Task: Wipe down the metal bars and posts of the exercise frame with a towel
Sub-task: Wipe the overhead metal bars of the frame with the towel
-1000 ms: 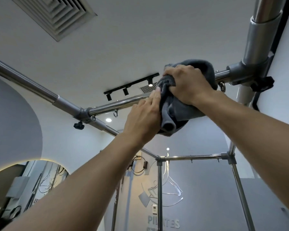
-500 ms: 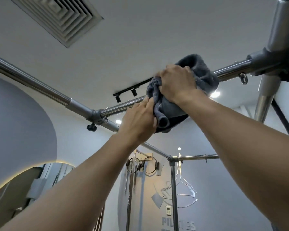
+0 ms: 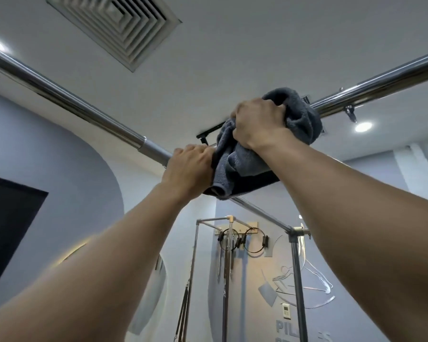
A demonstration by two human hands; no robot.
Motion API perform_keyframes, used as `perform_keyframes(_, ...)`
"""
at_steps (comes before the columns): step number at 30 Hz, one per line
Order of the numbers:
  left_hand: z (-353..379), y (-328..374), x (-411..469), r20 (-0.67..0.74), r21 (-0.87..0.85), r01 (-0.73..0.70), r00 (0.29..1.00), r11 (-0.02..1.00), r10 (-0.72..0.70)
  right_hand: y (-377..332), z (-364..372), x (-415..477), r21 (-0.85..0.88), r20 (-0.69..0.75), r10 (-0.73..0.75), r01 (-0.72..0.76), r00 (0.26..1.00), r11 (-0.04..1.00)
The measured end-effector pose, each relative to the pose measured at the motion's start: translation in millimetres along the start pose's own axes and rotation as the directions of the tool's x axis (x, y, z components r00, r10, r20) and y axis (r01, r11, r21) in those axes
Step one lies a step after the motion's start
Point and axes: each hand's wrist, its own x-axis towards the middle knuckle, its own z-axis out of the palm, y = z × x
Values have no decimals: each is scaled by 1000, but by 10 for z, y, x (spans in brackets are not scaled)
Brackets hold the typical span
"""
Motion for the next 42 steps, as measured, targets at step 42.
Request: perform_keyframes(42,228,-1639,-68,-115,563,106,992,819,-50,-961,828,358,-87,54,-70,74,996,993)
